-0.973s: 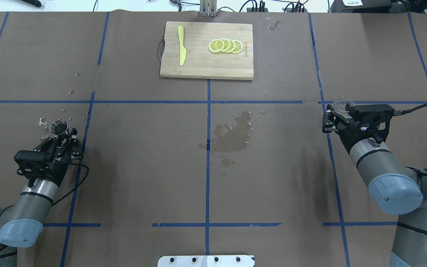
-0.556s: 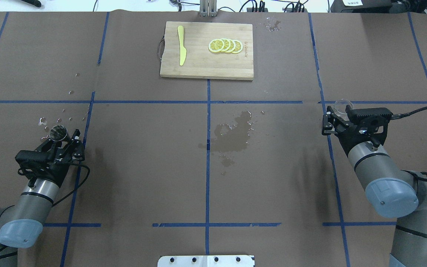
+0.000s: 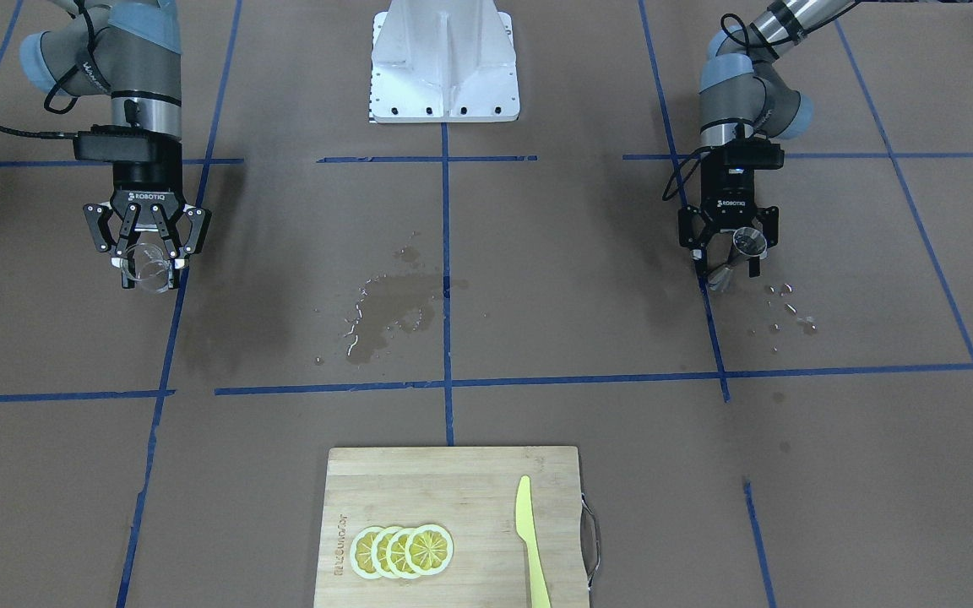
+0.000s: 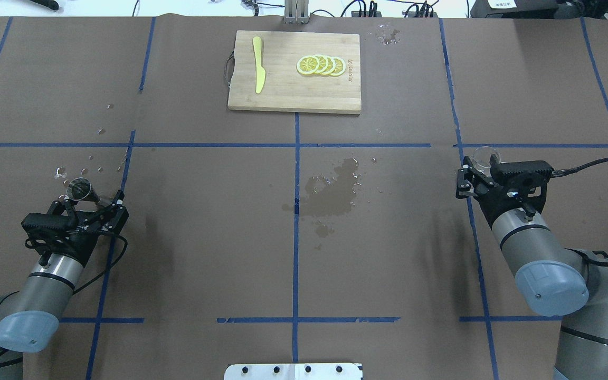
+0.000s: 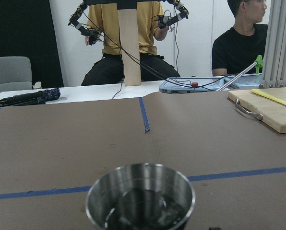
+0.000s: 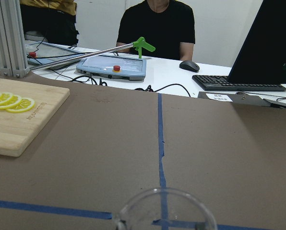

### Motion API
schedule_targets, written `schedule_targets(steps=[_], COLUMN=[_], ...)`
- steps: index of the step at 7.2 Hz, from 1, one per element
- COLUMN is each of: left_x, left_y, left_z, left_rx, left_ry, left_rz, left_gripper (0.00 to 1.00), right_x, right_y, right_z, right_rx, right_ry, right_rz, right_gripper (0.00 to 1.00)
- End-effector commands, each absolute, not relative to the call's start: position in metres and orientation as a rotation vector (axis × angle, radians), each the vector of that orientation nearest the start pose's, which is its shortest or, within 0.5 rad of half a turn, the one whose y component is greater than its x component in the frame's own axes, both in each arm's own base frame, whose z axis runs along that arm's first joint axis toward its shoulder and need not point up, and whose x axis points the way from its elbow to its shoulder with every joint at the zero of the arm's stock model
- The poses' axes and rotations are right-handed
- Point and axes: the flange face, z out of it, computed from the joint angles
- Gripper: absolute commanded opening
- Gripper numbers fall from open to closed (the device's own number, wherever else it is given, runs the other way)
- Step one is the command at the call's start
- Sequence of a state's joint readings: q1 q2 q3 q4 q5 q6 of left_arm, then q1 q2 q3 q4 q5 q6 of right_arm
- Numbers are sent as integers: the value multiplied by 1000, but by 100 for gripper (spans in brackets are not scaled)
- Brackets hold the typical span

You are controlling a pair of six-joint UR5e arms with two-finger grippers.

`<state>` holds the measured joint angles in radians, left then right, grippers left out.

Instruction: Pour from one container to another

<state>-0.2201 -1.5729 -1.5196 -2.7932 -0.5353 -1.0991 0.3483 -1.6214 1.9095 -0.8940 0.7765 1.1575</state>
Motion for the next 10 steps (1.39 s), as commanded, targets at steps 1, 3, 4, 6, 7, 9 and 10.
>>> schedule_targets(steps=[1,3,4,6,7,9,10], left_x=[414,380,369,372,373,371,370], left_y=[-318,-308,-304,-300,-299,-297,-296], left_z=[534,528,522,506,505,510,511], left_rx=[1191,1154,1130,1099,1087,1072,1064], left_ry=[678,702,731,786,797,793,795], left_rz=[-349,-278,-252,-228,-217,-191,-181], left_gripper=[100,100,100,100,100,100,100], right_x=[-377,-399,-403,-408,-410,-421,-424], right_y=[-349,-328,-324,-323,-321,-310,-307], right_z=[442,460,466,482,486,493,497], right_rx=[1013,1026,1037,1040,1046,1021,1024], right_ry=[-574,-586,-571,-553,-546,-587,-583], right_rz=[346,396,389,399,397,438,433], right_gripper=[0,0,0,0,0,0,0])
